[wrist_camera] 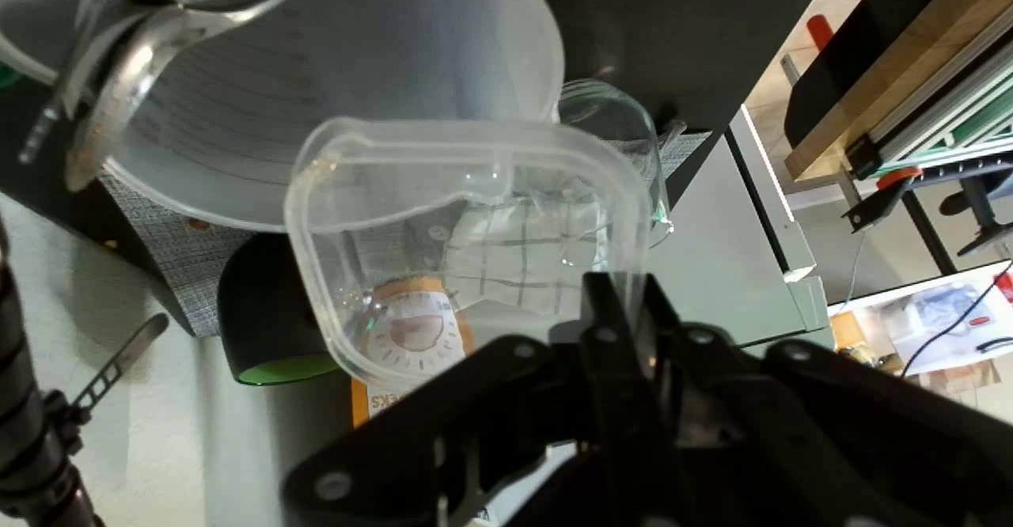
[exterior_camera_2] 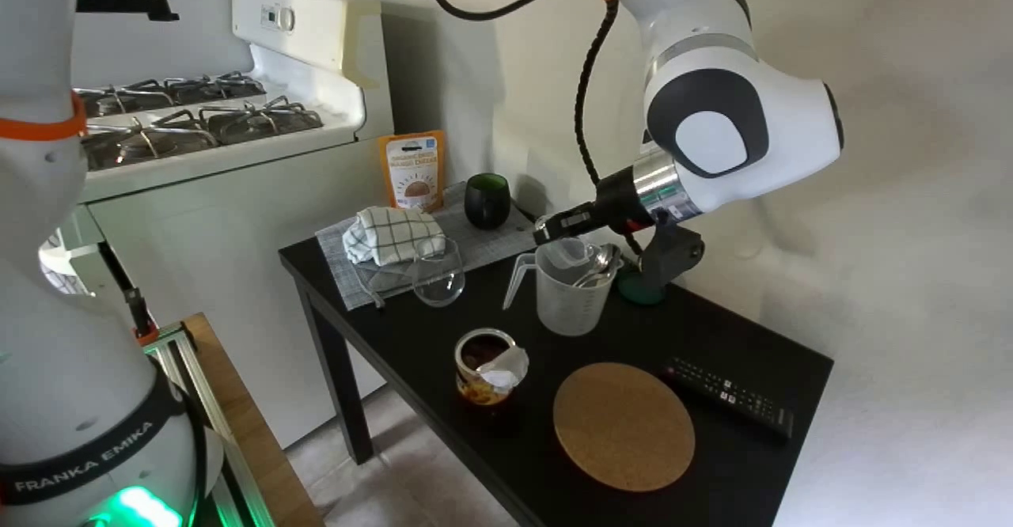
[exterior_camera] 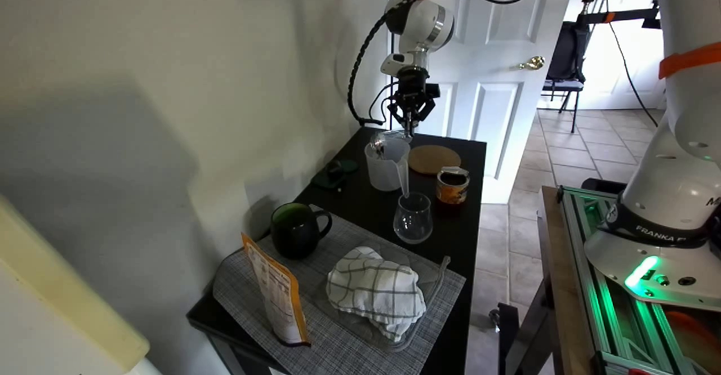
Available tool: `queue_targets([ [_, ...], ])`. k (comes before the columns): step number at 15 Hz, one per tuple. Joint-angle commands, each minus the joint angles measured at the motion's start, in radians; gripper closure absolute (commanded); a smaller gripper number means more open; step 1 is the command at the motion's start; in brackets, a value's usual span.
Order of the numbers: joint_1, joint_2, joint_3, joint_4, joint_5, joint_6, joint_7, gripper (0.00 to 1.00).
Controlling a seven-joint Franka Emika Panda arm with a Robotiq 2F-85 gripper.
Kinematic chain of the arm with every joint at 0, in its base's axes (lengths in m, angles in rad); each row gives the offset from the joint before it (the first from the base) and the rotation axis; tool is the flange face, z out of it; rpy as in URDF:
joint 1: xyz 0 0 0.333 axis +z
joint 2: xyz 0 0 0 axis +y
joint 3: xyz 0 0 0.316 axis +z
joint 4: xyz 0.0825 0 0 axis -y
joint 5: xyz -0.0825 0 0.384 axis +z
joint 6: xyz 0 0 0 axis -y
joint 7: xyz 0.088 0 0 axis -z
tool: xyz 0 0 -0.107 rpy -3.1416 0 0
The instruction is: Put the bowl in the jar
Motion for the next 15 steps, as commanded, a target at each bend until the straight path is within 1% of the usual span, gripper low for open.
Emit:
queue_targets([
  [1,-0.027,0.05,0.019,0.068,0.01,-0.066,-0.001,0.67],
  [2,-0.03,0.056,0.021,0.075,0.009,-0.074,0.0,0.66],
  [5,-0.028,0.064,0.024,0.089,0.004,-0.086,0.012,0.45],
  [6,-0.029,0.065,0.025,0.092,0.003,-0.087,0.01,0.37],
  [7,-0.029,0.061,0.025,0.089,0.003,-0.081,0.008,0.3],
  [8,-0.029,0.058,0.025,0.086,0.003,-0.078,0.007,0.21],
  [11,-0.026,0.023,0.021,0.05,-0.007,-0.048,-0.021,0.01],
  [14,-0.011,-0.03,0.01,-0.002,-0.05,0.028,-0.056,0.0],
  [15,-0.006,-0.052,0.007,-0.026,-0.052,0.077,-0.057,0.0],
])
